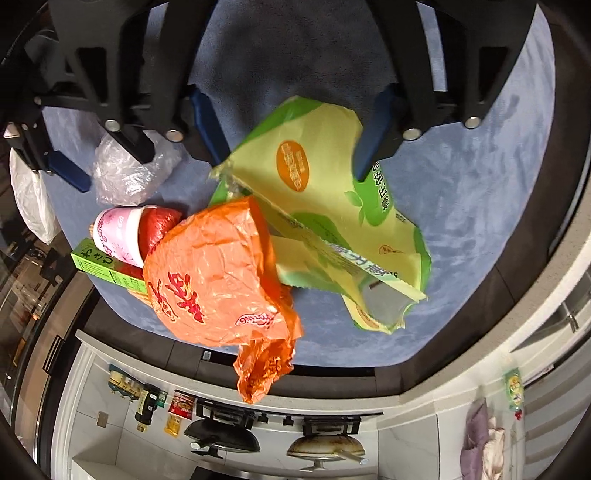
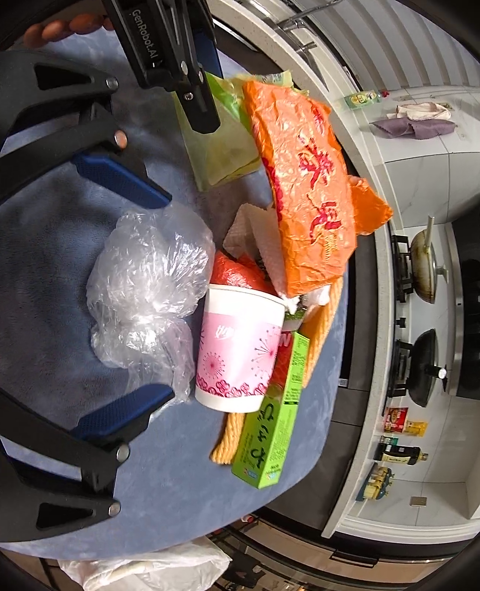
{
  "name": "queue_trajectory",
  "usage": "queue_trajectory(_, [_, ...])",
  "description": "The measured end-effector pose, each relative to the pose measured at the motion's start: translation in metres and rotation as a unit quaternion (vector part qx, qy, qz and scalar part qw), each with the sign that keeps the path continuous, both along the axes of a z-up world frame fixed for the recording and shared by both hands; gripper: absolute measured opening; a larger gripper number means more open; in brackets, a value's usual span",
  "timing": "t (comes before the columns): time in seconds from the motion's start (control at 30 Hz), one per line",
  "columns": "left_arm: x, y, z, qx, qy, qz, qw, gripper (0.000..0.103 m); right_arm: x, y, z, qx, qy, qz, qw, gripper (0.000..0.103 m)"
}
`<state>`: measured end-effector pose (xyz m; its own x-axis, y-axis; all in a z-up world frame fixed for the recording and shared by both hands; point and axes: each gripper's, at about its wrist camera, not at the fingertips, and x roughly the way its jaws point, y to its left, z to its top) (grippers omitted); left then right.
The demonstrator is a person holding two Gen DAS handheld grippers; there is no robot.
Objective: Collect trash
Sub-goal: 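Grasp the yellow-green snack bag with the left gripper while the right grasps the clear plastic bag, then carry both bags over the trash bin and open both grippers to drop them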
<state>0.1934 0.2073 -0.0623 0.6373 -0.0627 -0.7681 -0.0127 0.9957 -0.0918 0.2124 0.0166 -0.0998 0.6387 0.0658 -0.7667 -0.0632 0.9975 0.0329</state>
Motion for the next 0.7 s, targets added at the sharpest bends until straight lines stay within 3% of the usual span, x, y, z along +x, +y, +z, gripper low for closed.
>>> queue_trajectory(0.17, [-0.004,-0.002,0.001,-0.009,-0.002,-0.011,0.9999,0.031,0.001,-0.003,-0.005,0.018,0.016,-0.002,1.0,0.06])
queue_trajectory(0.33, [-0.015,-0.004,0.004,-0.013,-0.005,-0.014,0.9998,0.018,-0.004,-0.006,0.001,0.033,0.016,0.0,0.999,0.039])
queue_trajectory(0.53, [-0.035,-0.002,0.014,-0.018,-0.012,-0.014,0.9997,0.011,-0.017,-0.011,0.012,0.051,0.01,0.005,0.999,0.021])
queue_trajectory(0.7, [-0.057,-0.006,0.027,-0.019,-0.022,-0.022,0.9993,0.01,-0.031,-0.018,0.028,0.061,-0.007,0.005,0.998,0.017])
